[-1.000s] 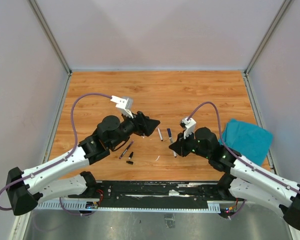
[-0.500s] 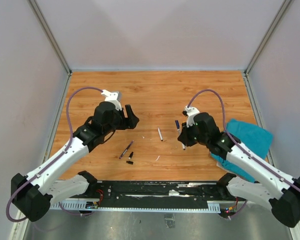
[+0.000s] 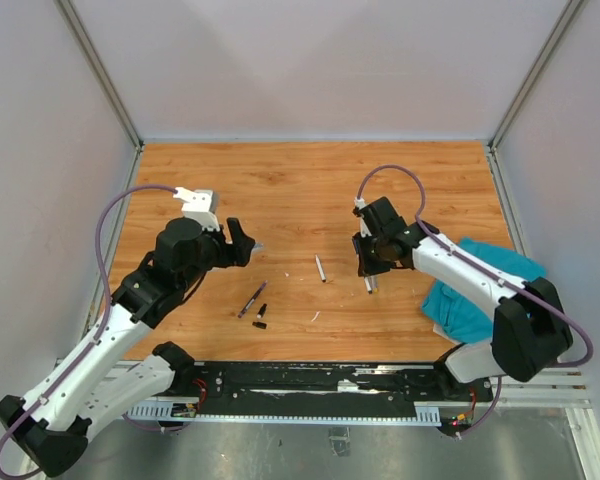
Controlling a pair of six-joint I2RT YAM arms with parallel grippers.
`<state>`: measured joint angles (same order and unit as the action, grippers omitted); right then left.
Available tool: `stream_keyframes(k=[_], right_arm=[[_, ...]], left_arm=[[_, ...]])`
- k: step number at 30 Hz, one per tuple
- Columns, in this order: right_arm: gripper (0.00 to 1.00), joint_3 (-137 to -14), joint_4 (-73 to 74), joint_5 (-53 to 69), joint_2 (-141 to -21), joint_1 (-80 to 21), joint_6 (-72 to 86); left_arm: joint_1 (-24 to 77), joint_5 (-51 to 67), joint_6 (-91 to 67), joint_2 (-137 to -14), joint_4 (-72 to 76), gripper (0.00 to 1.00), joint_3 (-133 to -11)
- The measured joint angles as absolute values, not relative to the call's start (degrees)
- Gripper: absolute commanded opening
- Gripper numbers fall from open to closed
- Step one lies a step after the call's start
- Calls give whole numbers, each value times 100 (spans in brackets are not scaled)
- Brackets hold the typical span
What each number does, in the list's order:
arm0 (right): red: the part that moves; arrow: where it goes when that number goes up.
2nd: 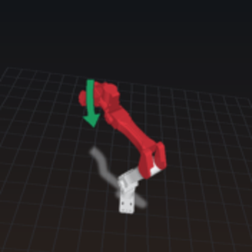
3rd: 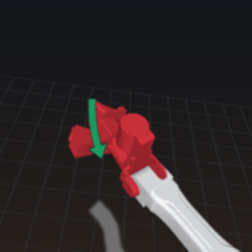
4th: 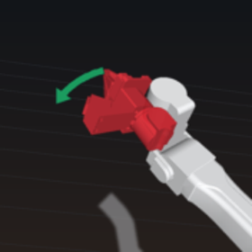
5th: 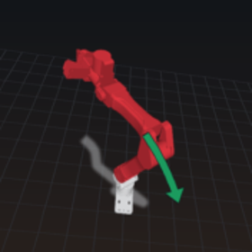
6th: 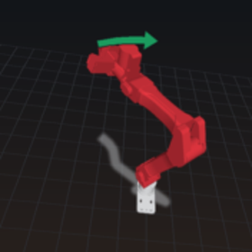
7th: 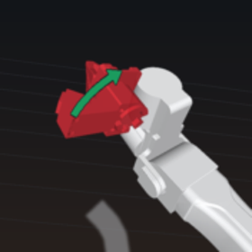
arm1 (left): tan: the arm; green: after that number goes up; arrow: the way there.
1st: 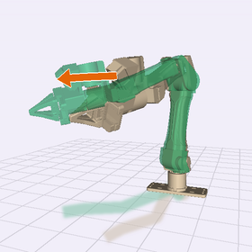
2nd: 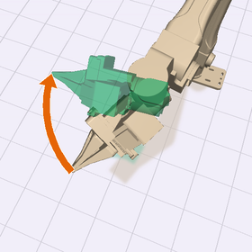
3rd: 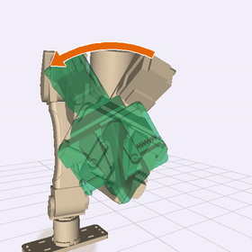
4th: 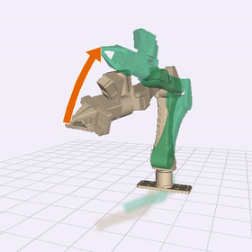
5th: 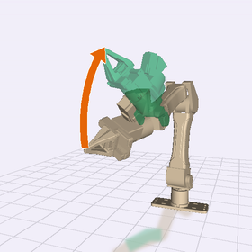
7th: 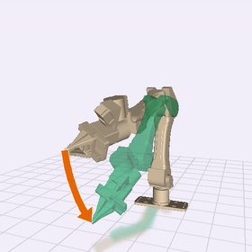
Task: Insert the pens into the pen caps
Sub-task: Place the pen at the center of the board.
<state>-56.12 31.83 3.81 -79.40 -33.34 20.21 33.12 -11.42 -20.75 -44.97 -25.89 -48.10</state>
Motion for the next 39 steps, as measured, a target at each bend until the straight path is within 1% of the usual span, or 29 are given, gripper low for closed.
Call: stream_keyframes(k=[9, 26, 31, 39], right_arm=[[2, -5701, 3256, -34, -8753, -3336, 2392], [5, -6163, 2965, -467, -9780, -3365, 2576], [6, -6189, 2961, -615, -9924, -3450, 2617], [11, -6189, 2965, -797, -9944, -3489, 2683]], left_arm=[[3312, -1350, -2038, -4012, -2665, 77, -4438], [3312, -1347, -2012, -4147, -2663, 78, -4429], [3312, -1350, -2014, -4147, -2663, 77, -4429], [3312, -1347, -2014, -4150, -2663, 78, -4429]])
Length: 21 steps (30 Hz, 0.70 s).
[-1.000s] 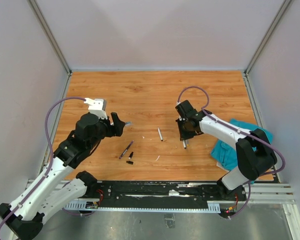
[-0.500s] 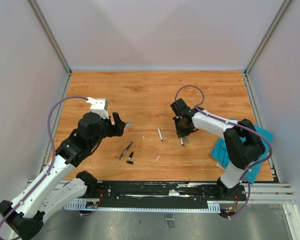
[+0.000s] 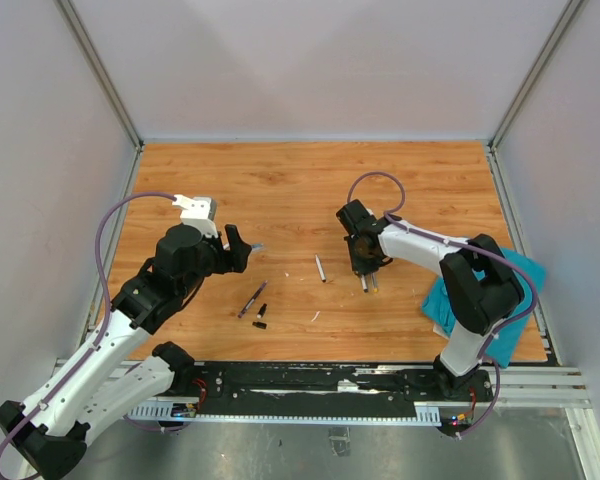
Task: Insert the pens into the pen caps
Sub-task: Place the pen at the center of the board.
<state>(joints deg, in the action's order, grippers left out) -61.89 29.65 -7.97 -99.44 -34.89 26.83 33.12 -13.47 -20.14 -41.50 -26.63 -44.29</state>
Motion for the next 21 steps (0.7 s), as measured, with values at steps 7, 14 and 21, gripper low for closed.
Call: stream_keyframes(k=[7, 14, 21], right_arm=[[20, -6226, 2969, -895, -10047, -3514, 2711], [24, -6292, 2987, -954, -10106, -3529, 2720], [15, -6311, 2985, -958, -10123, -3562, 2724]], left_arm=[[3312, -1347, -2014, -4150, -2663, 77, -4429], [3312, -1347, -2014, -4150, -2663, 78, -4429], [3312, -1347, -2014, -4150, -2663, 78, -4427]])
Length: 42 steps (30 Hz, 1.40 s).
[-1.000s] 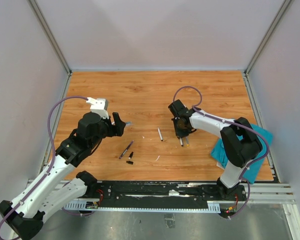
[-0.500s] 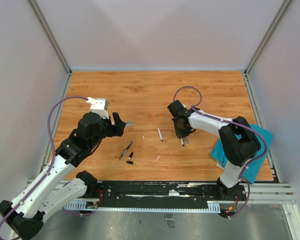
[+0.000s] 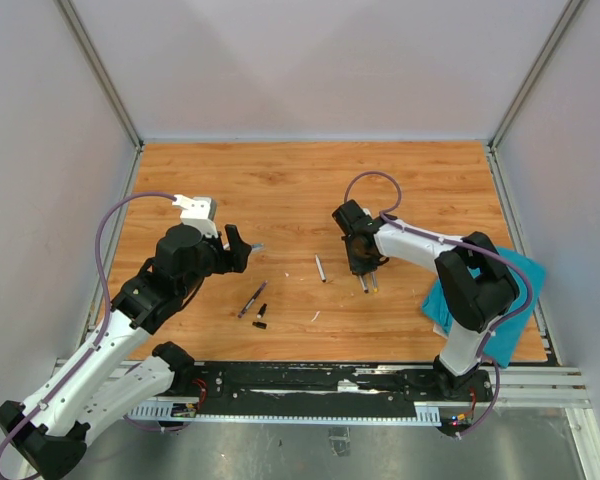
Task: Insert the pens into the pen caps
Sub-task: Place the pen at the center of the board.
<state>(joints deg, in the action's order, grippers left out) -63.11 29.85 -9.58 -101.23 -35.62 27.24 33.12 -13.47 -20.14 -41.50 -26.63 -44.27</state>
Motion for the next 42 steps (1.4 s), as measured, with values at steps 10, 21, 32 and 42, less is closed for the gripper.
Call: stream_keyframes(k=[10, 21, 32, 42], right_arm=[[10, -6313, 2991, -976, -10127, -3607, 2875], [26, -6298, 2980, -969, -10106, -3627, 3050], [32, -6353, 3199, -908, -9817, -3677, 3000], [39, -6473, 3378, -1004, -8171, -3677, 2589]], left_arm=[[3312, -1350, -2014, -4147, -2663, 78, -4427], [3312, -1350, -2014, -4134, -2663, 78, -4427], [3312, -1376, -2016, -4108, -2663, 78, -4427], [3312, -1393, -2027, -4115, -2652, 78, -4407]])
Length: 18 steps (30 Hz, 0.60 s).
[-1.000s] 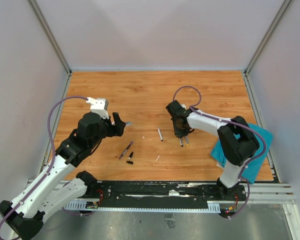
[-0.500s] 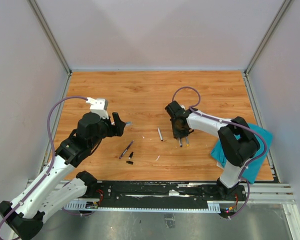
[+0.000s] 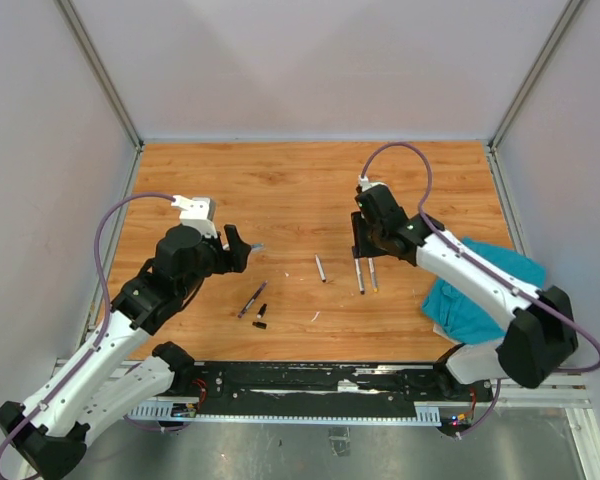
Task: Insert the pens into the pen caps
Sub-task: Place the pen at the center of the board, then move the pen to the center of the board.
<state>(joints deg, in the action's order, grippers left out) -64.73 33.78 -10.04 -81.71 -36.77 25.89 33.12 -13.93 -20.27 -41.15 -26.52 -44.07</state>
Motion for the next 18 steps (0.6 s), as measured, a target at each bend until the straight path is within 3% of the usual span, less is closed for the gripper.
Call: stream_keyframes(k=[8, 18], right_arm=[[45, -5183, 2639, -552, -6458, -3677, 1992], [51, -4034, 2427, 27, -5188, -3677, 1726]], left_arm=[[3312, -1391, -2327, -4300, -2528, 78, -4228], [3312, -1280, -2561, -5172, -2488, 76, -4086]])
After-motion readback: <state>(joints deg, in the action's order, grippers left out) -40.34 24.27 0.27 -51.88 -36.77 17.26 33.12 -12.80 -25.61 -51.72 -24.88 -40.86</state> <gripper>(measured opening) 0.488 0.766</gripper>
